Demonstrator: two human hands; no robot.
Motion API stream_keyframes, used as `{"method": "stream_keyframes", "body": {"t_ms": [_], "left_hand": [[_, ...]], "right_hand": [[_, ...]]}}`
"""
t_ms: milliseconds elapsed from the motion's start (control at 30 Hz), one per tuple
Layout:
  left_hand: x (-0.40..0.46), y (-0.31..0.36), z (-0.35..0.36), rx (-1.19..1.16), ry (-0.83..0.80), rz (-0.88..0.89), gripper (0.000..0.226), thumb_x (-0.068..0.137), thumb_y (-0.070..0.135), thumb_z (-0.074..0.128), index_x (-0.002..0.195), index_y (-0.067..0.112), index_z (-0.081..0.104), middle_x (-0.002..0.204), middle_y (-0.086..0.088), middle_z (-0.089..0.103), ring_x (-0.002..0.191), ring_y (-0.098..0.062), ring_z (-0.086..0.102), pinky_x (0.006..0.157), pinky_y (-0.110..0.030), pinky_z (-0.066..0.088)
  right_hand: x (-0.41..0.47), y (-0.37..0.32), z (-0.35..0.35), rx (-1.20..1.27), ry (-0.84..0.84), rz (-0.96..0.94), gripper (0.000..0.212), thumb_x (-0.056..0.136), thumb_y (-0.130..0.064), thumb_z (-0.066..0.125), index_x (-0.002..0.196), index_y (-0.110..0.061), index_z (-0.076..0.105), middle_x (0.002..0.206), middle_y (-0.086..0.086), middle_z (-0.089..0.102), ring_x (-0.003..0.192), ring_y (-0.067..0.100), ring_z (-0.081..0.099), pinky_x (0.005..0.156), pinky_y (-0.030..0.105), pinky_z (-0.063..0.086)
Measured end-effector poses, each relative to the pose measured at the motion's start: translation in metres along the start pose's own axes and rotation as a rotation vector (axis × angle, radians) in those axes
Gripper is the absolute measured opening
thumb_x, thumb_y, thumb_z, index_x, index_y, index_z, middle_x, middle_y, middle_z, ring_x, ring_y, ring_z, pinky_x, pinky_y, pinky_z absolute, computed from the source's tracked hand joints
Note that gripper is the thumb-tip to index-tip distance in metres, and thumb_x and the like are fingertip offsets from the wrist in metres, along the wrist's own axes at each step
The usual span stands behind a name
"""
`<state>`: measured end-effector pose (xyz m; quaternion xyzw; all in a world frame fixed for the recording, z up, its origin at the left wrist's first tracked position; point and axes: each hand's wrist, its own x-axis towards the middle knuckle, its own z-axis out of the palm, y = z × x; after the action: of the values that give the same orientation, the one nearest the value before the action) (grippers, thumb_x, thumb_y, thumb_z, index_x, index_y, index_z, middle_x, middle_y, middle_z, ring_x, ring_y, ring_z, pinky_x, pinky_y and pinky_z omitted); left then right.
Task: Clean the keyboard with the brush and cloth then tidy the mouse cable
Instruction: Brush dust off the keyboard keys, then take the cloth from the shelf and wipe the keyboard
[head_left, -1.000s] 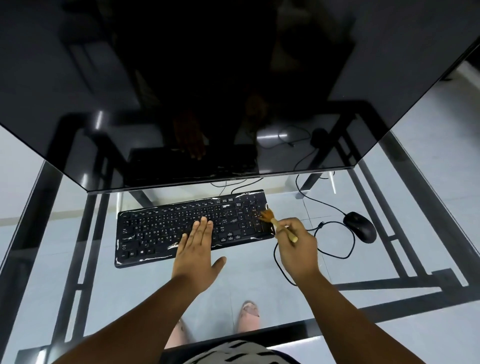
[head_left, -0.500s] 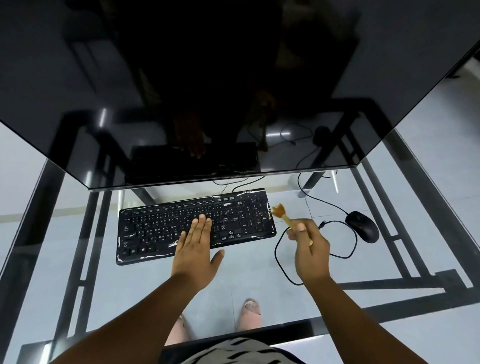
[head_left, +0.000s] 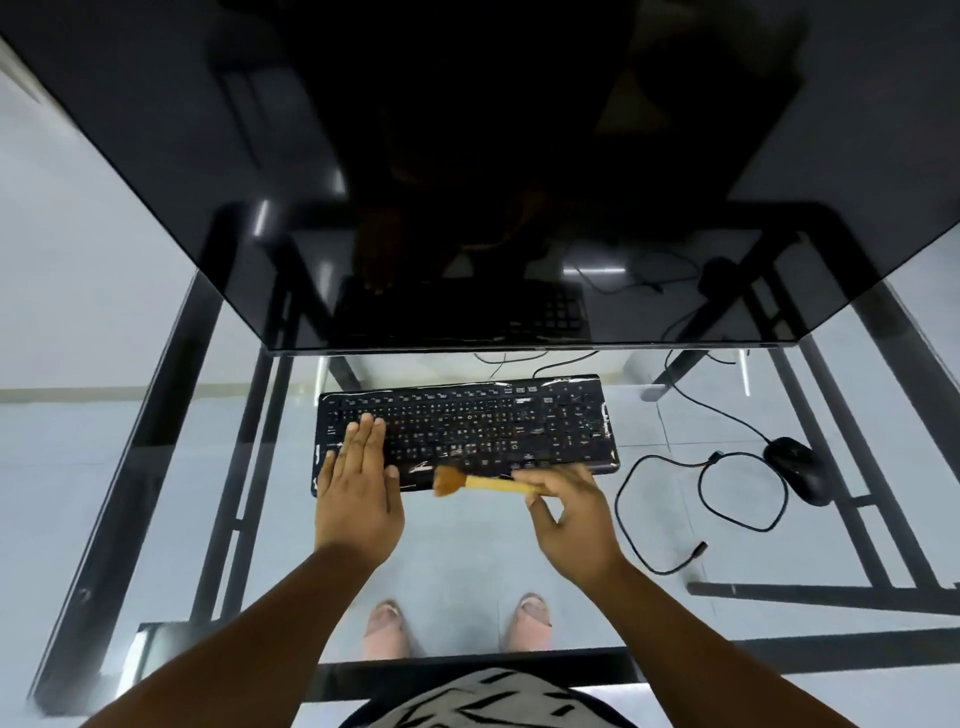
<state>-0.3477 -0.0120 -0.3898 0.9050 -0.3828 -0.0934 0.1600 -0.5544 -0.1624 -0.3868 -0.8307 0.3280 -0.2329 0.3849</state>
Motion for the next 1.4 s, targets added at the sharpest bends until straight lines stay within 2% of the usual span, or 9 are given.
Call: {"method": "stream_keyframes", "body": {"t_ms": [100, 200, 367, 533, 700, 933, 1100, 1233, 1400], "left_hand": [[-0.005, -0.022, -0.008, -0.003, 0.007, -0.046, 0.065, 0.093, 0.039, 0.013, 0.153, 0.014, 0.025, 0.16, -0.002, 0.021, 0.149, -0.017, 0.013, 0.122, -0.04, 0.009], [-0.011, -0.036, -0.009, 0.002, -0.005, -0.069, 0.067, 0.093, 0.041, 0.012, 0.153, 0.014, 0.024, 0.161, -0.002, 0.021, 0.149, -0.017, 0.012, 0.121, -0.039, 0.007], [-0.021, -0.057, -0.013, 0.016, -0.03, -0.095, 0.064, 0.095, 0.04, 0.015, 0.155, 0.016, 0.018, 0.162, 0.0, 0.014, 0.15, -0.015, 0.005, 0.119, -0.032, -0.003], [-0.024, -0.068, -0.015, -0.007, -0.027, -0.103, 0.064, 0.095, 0.04, 0.016, 0.154, 0.016, 0.021, 0.162, 0.001, 0.015, 0.15, -0.015, 0.006, 0.119, -0.032, -0.004], [-0.022, -0.072, -0.018, 0.004, -0.037, -0.089, 0.066, 0.094, 0.044, 0.014, 0.154, 0.017, 0.02, 0.162, 0.001, 0.014, 0.15, -0.014, 0.005, 0.119, -0.033, -0.004], [-0.006, -0.069, -0.046, 0.026, 0.003, -0.061, 0.058, 0.1, 0.041, 0.031, 0.154, 0.023, 0.02, 0.162, 0.0, 0.014, 0.149, -0.018, 0.011, 0.121, -0.044, 0.009], [0.01, -0.07, -0.094, 0.015, 0.118, -0.054, 0.054, 0.099, 0.041, 0.037, 0.151, 0.027, 0.028, 0.16, 0.001, 0.024, 0.14, -0.024, 0.035, 0.111, -0.048, 0.029], [0.03, -0.075, -0.148, -0.072, 0.285, -0.019, 0.051, 0.098, 0.037, 0.045, 0.146, 0.022, 0.038, 0.156, 0.0, 0.033, 0.136, -0.025, 0.042, 0.104, -0.049, 0.037], [0.051, -0.082, -0.218, -0.122, 0.497, 0.062, 0.048, 0.096, 0.032, 0.05, 0.141, 0.018, 0.043, 0.149, -0.004, 0.043, 0.134, -0.025, 0.044, 0.104, -0.045, 0.039]], "right_hand": [[-0.001, -0.007, 0.024, -0.098, -0.117, -0.062, 0.036, 0.079, -0.01, 0.068, 0.104, -0.035, 0.073, 0.09, -0.033, 0.063, 0.089, 0.008, 0.052, 0.076, 0.028, 0.049], [-0.003, -0.014, 0.042, -0.116, -0.206, -0.125, 0.033, 0.079, -0.013, 0.07, 0.102, -0.035, 0.073, 0.092, -0.027, 0.07, 0.082, 0.005, 0.051, 0.072, 0.032, 0.047], [-0.008, -0.021, 0.064, -0.187, -0.29, -0.151, 0.032, 0.077, -0.014, 0.071, 0.099, -0.037, 0.073, 0.092, -0.025, 0.072, 0.085, 0.0, 0.05, 0.078, 0.024, 0.035], [-0.013, -0.02, 0.07, -0.248, -0.304, -0.137, 0.031, 0.077, -0.013, 0.069, 0.097, -0.037, 0.072, 0.091, -0.026, 0.071, 0.08, 0.002, 0.053, 0.074, 0.032, 0.04], [-0.011, -0.027, 0.074, -0.309, -0.323, -0.147, 0.028, 0.076, -0.015, 0.068, 0.095, -0.035, 0.072, 0.088, -0.022, 0.07, 0.078, 0.007, 0.058, 0.071, 0.032, 0.043], [0.002, -0.056, 0.074, -0.203, -0.252, -0.108, 0.028, 0.087, -0.035, 0.056, 0.11, -0.026, 0.07, 0.112, -0.015, 0.067, 0.105, 0.008, 0.059, 0.091, 0.023, 0.043], [0.04, -0.105, 0.068, -0.107, -0.169, -0.145, 0.033, 0.092, -0.039, 0.057, 0.119, -0.024, 0.068, 0.123, -0.013, 0.062, 0.115, 0.004, 0.055, 0.096, 0.019, 0.045], [0.083, -0.159, 0.062, -0.066, -0.091, -0.249, 0.035, 0.093, -0.039, 0.056, 0.121, -0.022, 0.066, 0.126, -0.01, 0.061, 0.12, 0.006, 0.054, 0.102, 0.025, 0.045], [0.132, -0.237, 0.058, 0.025, 0.007, -0.38, 0.03, 0.094, -0.03, 0.061, 0.122, -0.021, 0.065, 0.128, -0.01, 0.058, 0.12, 0.003, 0.053, 0.099, 0.015, 0.042]]}}
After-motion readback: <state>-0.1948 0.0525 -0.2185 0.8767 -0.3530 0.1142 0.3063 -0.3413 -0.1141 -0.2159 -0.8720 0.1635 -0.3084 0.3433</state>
